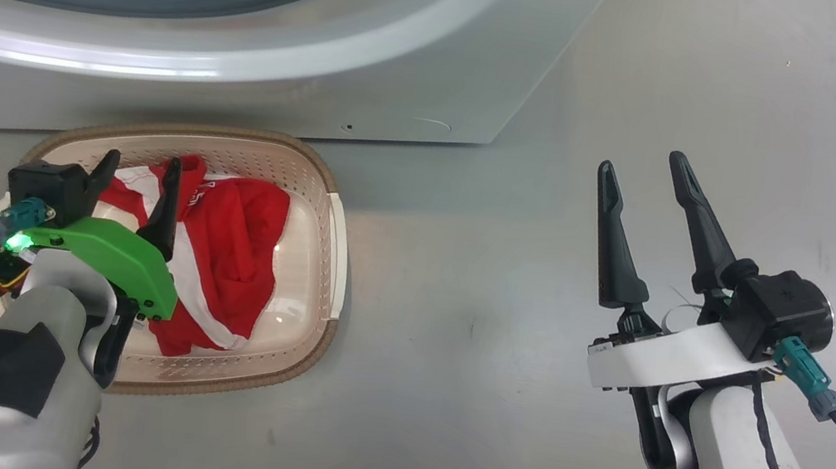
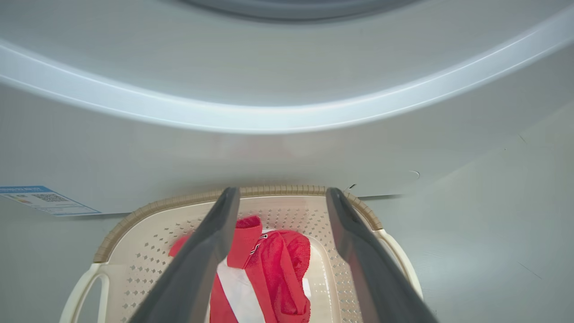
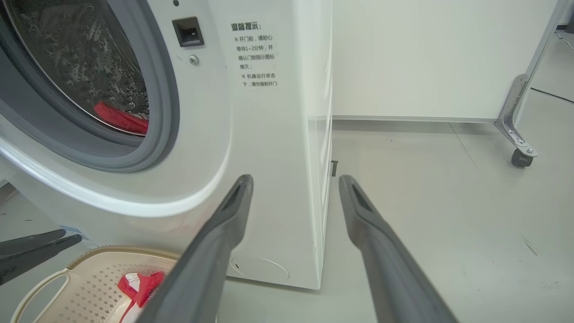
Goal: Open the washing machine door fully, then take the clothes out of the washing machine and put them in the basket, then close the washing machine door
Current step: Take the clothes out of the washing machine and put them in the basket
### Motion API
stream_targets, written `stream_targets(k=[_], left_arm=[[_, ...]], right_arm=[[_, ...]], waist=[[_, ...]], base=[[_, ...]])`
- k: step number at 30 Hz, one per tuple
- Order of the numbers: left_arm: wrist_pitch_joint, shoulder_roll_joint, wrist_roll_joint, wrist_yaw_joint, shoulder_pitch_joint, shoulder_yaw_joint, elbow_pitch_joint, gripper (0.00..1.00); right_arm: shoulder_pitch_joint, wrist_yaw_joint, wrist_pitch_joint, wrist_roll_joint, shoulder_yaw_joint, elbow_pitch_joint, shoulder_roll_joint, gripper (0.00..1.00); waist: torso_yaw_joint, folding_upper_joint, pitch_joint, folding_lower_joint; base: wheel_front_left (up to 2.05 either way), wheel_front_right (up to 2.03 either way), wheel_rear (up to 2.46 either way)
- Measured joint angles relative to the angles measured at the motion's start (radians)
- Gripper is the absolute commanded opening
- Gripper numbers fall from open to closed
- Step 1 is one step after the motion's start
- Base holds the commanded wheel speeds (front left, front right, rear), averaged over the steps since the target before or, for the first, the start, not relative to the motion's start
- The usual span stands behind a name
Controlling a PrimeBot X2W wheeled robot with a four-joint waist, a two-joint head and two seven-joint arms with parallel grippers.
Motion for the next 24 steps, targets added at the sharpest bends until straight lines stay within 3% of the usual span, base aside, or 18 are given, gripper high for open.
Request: stream_targets(k=[13, 24], left_arm=[[-0.012, -0.005, 0.061, -0.004, 0.074, -0.02, -0.184, 1.0], [-0.012, -0.003, 0.11, 0.019, 0.156, -0.003, -0.373, 1.0]], right_arm=[[0.089, 0.008, 0.0, -0.019, -0.048, 0.036, 0.001, 1.0], [0.156, 0.013, 0.0, -0.019, -0.07, 0.054, 0.001, 1.0]], waist=[[0.06, 0.0, -0.153, -0.0001], [0.097, 0.0, -0.263, -0.0001]], base=[[0.0, 0.0, 0.0], [0.0, 0.0, 0.0]])
